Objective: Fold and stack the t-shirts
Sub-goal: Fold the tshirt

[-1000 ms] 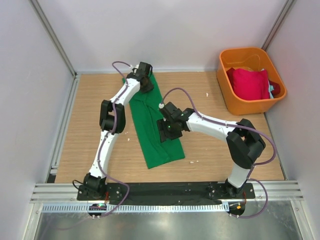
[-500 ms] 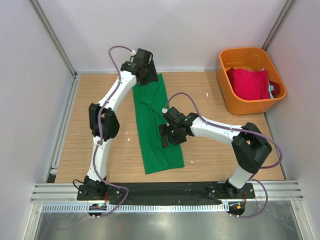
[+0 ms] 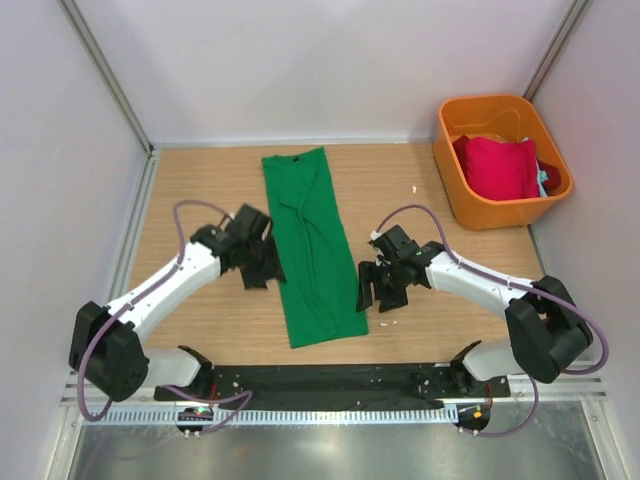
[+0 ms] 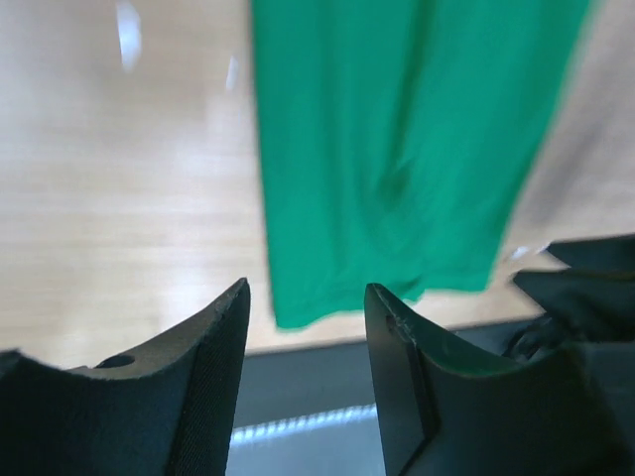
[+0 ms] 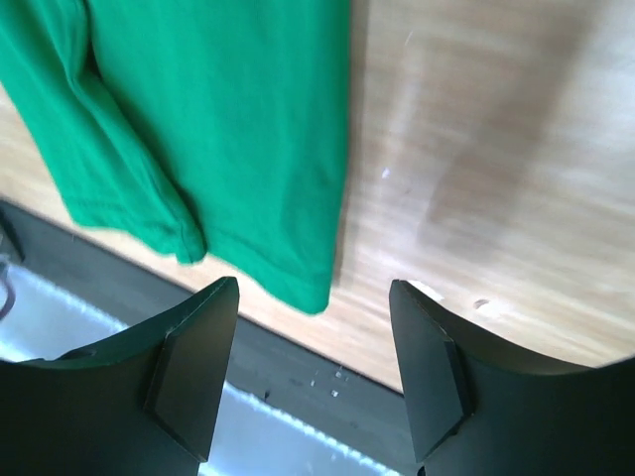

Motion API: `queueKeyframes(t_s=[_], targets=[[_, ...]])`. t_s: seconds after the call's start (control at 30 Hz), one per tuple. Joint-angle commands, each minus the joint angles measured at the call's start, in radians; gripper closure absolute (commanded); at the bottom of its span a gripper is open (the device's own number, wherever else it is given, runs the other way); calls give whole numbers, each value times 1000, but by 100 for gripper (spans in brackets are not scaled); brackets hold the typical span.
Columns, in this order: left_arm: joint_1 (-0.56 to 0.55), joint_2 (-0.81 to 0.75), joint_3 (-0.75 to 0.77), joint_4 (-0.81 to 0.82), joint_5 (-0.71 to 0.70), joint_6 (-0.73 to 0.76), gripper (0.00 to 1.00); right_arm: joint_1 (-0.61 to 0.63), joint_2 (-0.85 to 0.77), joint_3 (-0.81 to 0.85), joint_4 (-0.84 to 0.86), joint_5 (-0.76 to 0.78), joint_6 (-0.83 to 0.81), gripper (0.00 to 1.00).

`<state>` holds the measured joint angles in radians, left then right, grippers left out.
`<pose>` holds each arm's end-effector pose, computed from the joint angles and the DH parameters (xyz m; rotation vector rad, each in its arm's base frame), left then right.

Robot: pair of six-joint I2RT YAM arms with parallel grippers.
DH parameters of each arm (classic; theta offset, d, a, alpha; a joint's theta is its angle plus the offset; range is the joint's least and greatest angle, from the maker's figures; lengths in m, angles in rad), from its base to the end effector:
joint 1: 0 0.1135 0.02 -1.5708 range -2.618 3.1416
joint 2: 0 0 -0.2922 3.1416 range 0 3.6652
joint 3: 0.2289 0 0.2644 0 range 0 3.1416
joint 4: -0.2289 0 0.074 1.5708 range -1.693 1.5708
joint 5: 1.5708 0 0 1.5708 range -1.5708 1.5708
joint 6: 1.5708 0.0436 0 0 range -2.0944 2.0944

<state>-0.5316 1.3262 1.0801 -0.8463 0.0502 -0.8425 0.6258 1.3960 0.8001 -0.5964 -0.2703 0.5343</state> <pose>0.2297 -0.1376 0.2881 -0.4111 2.7324 -0.4810 0.2030 0.1611 0.1986 -0.2084 2.8985 0.6354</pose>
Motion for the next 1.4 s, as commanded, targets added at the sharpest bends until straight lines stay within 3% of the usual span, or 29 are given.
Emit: queueKeyframes(t_s=[0.0, 0.07, 0.13, 0.3, 0.53, 1.37], targets=[[-76, -105, -190, 84, 100, -232, 48, -5, -37, -47, 66, -176, 29, 32], [-129, -119, -311, 177, 152, -341, 48, -5, -41, -85, 81, -194, 32, 33], [-172, -128, -344, 181, 116, -366, 48, -5, -58, -119, 90, -204, 38, 34], [-192, -144, -374, 187, 73, -435, 52, -5, -83, -173, 127, -233, 61, 37], [-287, -38, -390, 182, 74, -509, 54, -6, -83, -174, 118, -187, 70, 38], [-320, 111, -370, 177, 59, -488, 68, -12, -40, -197, 158, -172, 79, 39]])
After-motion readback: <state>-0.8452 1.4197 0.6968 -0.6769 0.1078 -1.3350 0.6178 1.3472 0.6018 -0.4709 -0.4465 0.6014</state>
